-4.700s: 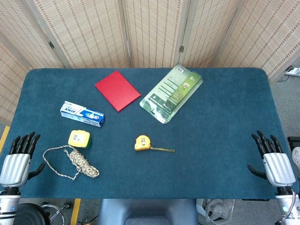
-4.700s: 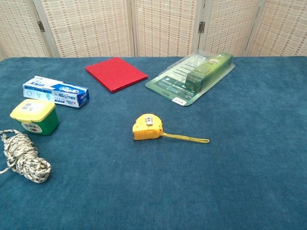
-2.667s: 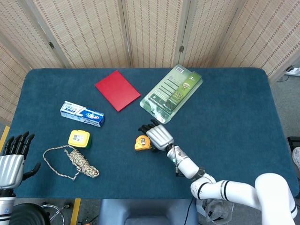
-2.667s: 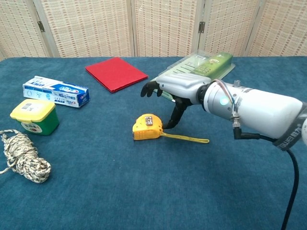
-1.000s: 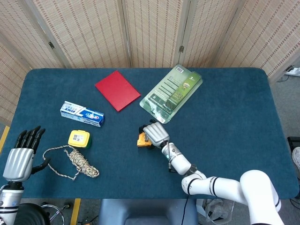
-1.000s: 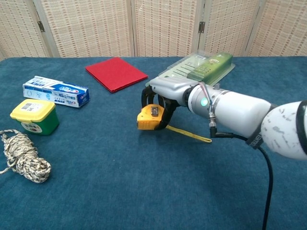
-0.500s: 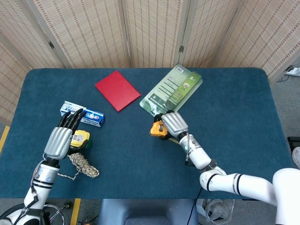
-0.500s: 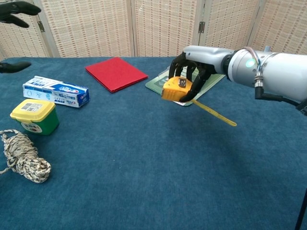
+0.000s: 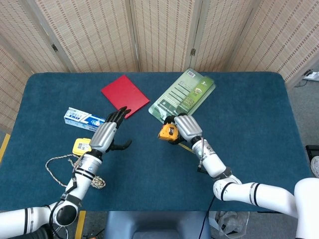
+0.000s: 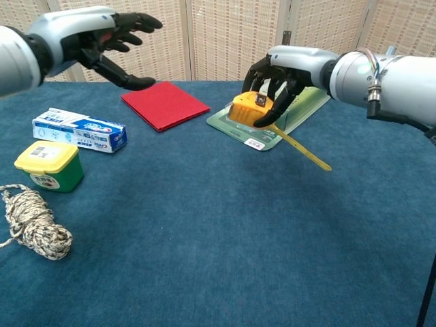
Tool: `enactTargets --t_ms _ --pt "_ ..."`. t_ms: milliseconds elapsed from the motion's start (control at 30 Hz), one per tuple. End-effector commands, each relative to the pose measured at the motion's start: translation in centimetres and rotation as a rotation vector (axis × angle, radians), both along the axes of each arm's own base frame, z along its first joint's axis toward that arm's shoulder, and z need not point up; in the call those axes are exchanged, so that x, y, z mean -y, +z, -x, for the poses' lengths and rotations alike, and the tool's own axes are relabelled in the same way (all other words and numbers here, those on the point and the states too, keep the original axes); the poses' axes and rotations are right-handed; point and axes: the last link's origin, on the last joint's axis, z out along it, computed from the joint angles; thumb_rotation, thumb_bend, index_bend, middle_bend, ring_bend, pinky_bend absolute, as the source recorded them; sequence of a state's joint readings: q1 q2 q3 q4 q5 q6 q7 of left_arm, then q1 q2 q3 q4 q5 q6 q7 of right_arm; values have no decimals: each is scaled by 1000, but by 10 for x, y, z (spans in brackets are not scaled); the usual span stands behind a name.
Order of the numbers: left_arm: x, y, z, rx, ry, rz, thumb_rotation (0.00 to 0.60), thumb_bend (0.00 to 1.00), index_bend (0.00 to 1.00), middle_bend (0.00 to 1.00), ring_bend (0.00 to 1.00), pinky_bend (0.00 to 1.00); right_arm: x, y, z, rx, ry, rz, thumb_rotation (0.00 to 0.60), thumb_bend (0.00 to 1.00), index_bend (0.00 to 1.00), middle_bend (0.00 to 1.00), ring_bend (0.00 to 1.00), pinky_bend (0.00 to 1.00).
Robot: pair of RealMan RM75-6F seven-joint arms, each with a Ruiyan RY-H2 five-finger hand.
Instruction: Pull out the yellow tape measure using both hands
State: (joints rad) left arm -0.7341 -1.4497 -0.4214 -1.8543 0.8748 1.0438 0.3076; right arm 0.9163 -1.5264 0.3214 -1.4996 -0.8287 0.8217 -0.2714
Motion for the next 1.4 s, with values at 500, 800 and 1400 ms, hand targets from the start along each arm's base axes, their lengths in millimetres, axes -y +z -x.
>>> enactTargets --t_ms 500,800,1400 --pt "-19 -32 -28 30 145 36 600 383 0 0 0 58 12 -23 -34 56 -25 -71 600 212 638 561 455 199" --pt "-26 -37 -14 16 243 60 600 382 0 0 0 49 14 -38 -47 73 -11 -113 600 212 638 560 454 199" --pt "-24 -42 -10 20 302 92 600 382 0 0 0 47 27 -42 -60 53 8 -131 600 212 638 560 454 199"
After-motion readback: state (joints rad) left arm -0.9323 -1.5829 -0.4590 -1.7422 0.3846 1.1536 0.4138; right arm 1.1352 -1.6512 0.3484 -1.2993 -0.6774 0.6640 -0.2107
